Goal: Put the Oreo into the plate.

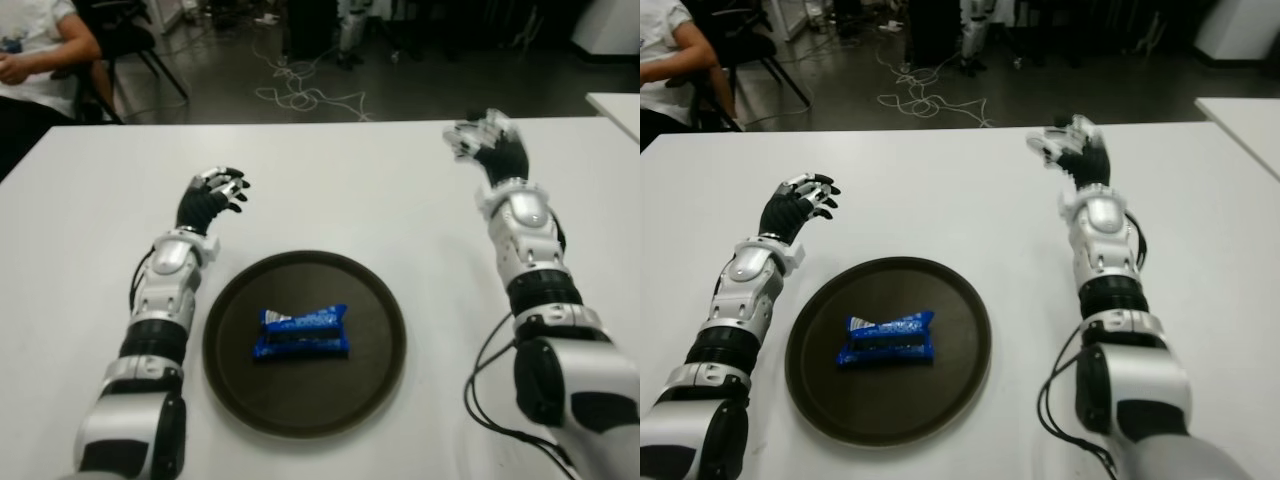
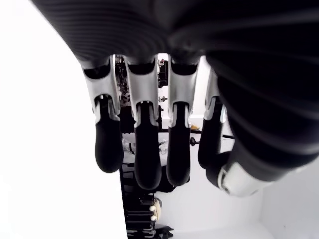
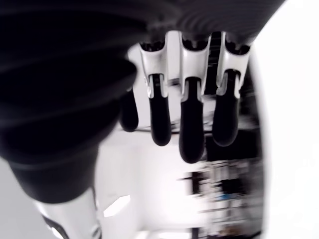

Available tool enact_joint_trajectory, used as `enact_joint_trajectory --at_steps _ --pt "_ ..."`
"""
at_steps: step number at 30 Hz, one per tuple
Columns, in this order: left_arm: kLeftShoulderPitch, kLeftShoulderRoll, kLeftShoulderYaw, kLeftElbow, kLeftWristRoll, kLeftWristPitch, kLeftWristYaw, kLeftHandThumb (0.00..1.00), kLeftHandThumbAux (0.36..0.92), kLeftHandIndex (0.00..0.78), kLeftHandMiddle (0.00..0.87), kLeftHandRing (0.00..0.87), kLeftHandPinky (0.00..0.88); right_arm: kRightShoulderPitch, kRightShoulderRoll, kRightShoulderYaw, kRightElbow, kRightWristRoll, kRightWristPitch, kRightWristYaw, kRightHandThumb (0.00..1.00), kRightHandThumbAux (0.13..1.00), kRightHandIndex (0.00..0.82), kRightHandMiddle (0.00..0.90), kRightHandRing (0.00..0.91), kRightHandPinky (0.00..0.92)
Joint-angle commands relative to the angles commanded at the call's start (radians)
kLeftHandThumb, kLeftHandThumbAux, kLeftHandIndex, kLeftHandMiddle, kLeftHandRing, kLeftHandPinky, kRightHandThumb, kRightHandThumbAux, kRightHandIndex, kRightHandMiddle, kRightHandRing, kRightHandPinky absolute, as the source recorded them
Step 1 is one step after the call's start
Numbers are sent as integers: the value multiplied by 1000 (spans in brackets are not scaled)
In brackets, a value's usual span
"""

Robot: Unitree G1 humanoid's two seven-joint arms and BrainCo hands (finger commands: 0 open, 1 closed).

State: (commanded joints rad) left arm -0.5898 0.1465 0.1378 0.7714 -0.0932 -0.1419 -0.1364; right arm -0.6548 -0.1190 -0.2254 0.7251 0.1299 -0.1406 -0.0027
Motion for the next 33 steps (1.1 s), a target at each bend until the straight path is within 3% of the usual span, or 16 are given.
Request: enact_joint_trajectory --at_steps 4,6,8,13,21,33 --pt "0 0 2 1 -2 1 -3 834 673 419 465 499 559 64 18 10 -87 -2 17 -5 0 854 369 477 497 493" --pt "0 -1 3 0 -5 3 -5 823 685 372 483 494 557 84 28 17 -121 -5 30 -14 0 851 390 489 507 505" --pt "2 -1 3 -4 -6 8 -7 819 689 356 489 493 557 138 50 33 -197 -12 54 -31 0 853 405 498 514 511" --pt "5 -3 1 -6 -3 6 -4 831 676 408 469 497 558 211 68 48 -305 -13 109 -47 0 845 425 514 523 518" --pt "24 -14 -4 -22 -1 -13 -2 834 673 418 466 498 555 219 63 43 -318 -3 121 -37 33 820 422 517 530 532" --pt "32 -25 -2 -54 -6 13 6 835 673 419 465 505 573 202 55 54 -256 -30 76 -40 40 792 433 532 552 540"
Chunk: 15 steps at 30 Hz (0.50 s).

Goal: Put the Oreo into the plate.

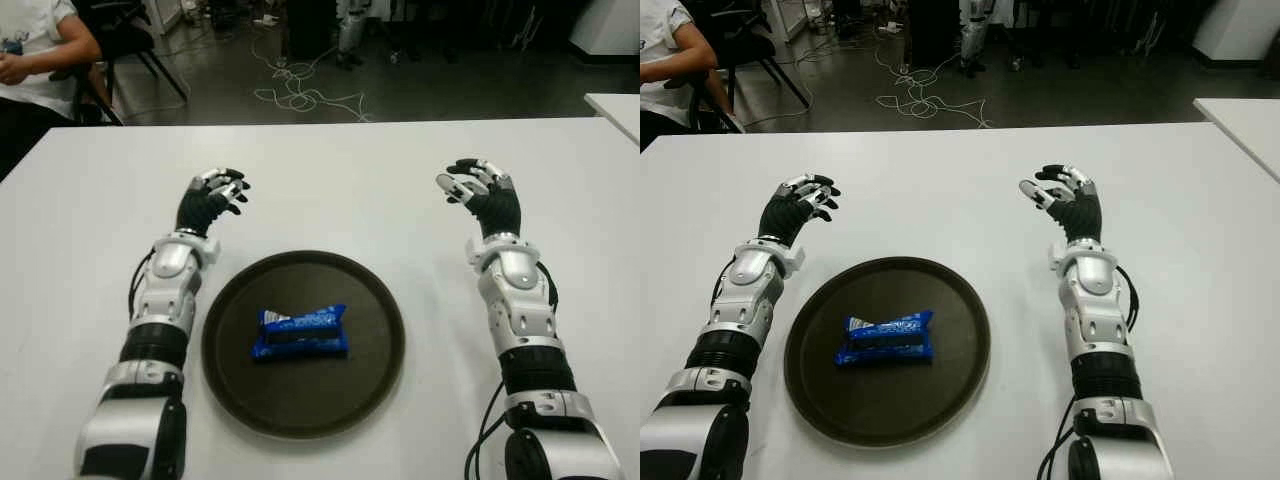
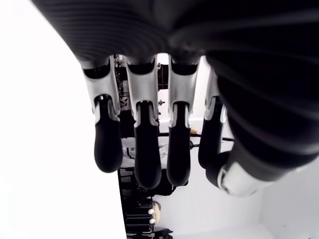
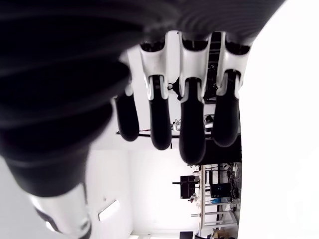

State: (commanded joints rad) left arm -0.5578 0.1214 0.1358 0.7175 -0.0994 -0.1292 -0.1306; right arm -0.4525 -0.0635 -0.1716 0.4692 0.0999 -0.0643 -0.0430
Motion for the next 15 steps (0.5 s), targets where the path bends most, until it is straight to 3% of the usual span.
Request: enact_joint_trajectory --at_steps 15 --pt "0 6 -4 7 12 -14 0 833 672 419 466 504 552 -18 -16 11 88 -35 -74 0 183 786 438 530 543 522"
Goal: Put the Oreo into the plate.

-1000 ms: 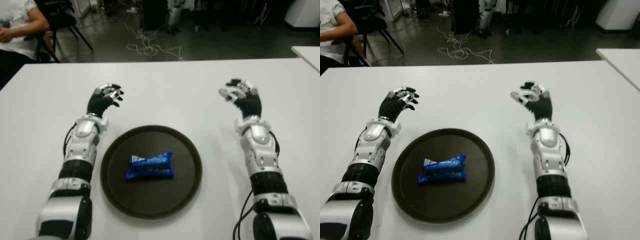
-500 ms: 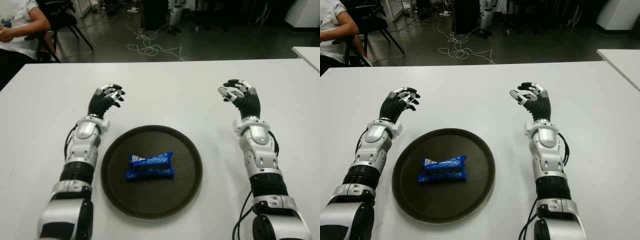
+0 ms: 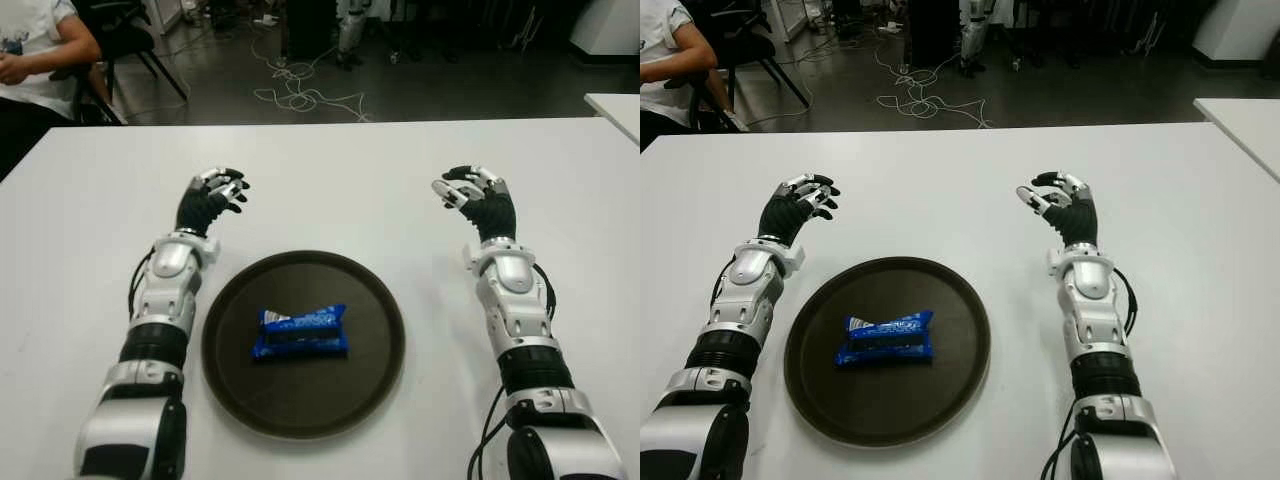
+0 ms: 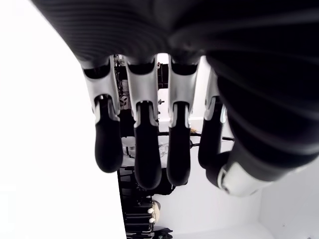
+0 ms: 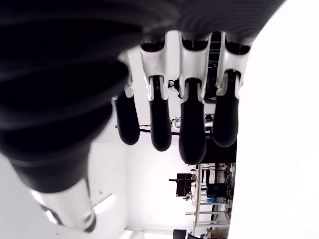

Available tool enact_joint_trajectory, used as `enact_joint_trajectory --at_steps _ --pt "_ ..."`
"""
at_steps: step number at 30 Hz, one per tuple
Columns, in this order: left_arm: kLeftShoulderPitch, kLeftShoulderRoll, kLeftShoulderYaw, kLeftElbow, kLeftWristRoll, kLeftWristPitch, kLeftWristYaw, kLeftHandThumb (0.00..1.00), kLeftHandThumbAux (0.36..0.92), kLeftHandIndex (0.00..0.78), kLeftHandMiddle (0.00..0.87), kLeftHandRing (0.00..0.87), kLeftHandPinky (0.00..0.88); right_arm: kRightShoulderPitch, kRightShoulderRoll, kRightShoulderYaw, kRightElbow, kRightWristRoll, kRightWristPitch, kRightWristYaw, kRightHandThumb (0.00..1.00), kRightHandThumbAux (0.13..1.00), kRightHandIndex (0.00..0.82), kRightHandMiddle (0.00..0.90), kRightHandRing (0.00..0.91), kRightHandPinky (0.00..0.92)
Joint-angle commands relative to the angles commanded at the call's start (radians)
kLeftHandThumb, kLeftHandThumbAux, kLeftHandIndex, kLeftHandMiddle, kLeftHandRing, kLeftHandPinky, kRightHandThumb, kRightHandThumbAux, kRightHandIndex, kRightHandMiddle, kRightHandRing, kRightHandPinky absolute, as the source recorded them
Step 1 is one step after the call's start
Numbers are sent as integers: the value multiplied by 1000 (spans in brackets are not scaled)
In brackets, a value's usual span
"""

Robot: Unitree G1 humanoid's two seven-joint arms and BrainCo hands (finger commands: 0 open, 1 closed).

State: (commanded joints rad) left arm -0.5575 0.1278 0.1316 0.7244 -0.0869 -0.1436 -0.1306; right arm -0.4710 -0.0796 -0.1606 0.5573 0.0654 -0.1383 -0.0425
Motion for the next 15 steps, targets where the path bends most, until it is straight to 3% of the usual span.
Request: enact_joint_trajectory --at_steps 3,15 --pt "1 -1 0 -3 -3 0 -5 823 684 372 483 491 537 -7 -1 -3 16 5 -9 3 185 784 446 546 554 526" --pt "-2 5 -1 9 3 -7 -5 833 673 418 464 495 553 -14 -1 -4 38 2 -37 -4 156 781 454 551 562 530"
